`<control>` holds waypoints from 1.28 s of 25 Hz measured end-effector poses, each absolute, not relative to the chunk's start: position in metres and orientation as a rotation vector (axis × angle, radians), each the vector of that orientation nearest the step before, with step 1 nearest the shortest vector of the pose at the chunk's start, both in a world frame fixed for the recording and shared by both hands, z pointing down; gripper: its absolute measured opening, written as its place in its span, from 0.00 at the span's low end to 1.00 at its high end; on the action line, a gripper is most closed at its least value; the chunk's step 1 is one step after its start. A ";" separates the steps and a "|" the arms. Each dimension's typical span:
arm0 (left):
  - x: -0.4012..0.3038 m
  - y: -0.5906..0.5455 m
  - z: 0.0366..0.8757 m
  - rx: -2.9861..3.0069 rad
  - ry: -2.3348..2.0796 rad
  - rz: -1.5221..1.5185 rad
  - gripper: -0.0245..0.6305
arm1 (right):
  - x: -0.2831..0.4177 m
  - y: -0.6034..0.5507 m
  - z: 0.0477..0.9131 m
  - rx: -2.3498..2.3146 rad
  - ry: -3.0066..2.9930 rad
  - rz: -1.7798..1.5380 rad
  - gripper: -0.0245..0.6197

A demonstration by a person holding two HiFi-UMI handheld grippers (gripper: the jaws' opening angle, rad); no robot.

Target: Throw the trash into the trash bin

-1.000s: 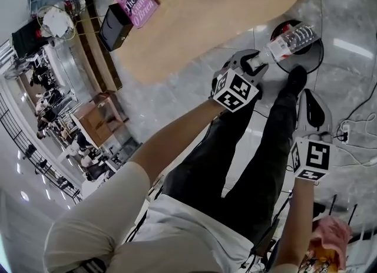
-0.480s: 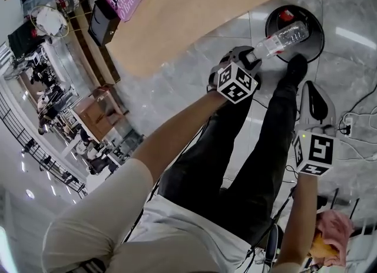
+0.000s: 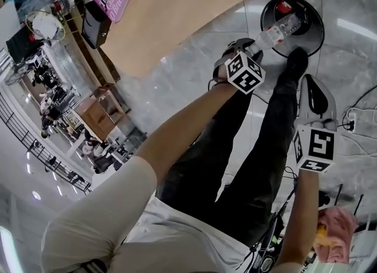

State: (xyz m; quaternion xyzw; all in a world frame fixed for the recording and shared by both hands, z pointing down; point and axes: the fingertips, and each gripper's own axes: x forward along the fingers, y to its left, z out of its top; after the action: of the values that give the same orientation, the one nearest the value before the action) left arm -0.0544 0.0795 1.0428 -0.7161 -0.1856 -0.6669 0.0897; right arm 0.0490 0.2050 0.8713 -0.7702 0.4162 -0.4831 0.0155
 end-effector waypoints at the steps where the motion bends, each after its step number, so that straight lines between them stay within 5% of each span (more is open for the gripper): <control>1: -0.053 0.080 1.045 -2.120 -0.551 -1.989 0.28 | 0.049 0.205 0.872 -2.394 1.295 -1.504 0.05; 16: -0.051 0.089 1.061 -2.110 -0.500 -2.010 0.28 | 0.063 0.212 0.885 -2.402 1.270 -1.502 0.05; 23: -0.052 0.093 1.053 -2.189 -0.499 -2.056 0.42 | 0.061 0.212 0.879 -2.400 1.303 -1.500 0.05; 32: -0.040 0.092 1.003 -2.324 -0.490 -2.001 0.44 | 0.061 0.210 0.848 -2.430 1.360 -1.499 0.05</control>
State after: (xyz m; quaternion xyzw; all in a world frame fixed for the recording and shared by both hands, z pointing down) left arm -0.0399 0.0918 1.0032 -0.7481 -0.1579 -0.6443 0.0180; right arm 0.0607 0.2100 0.8476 -0.7684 0.4299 -0.4740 -0.0105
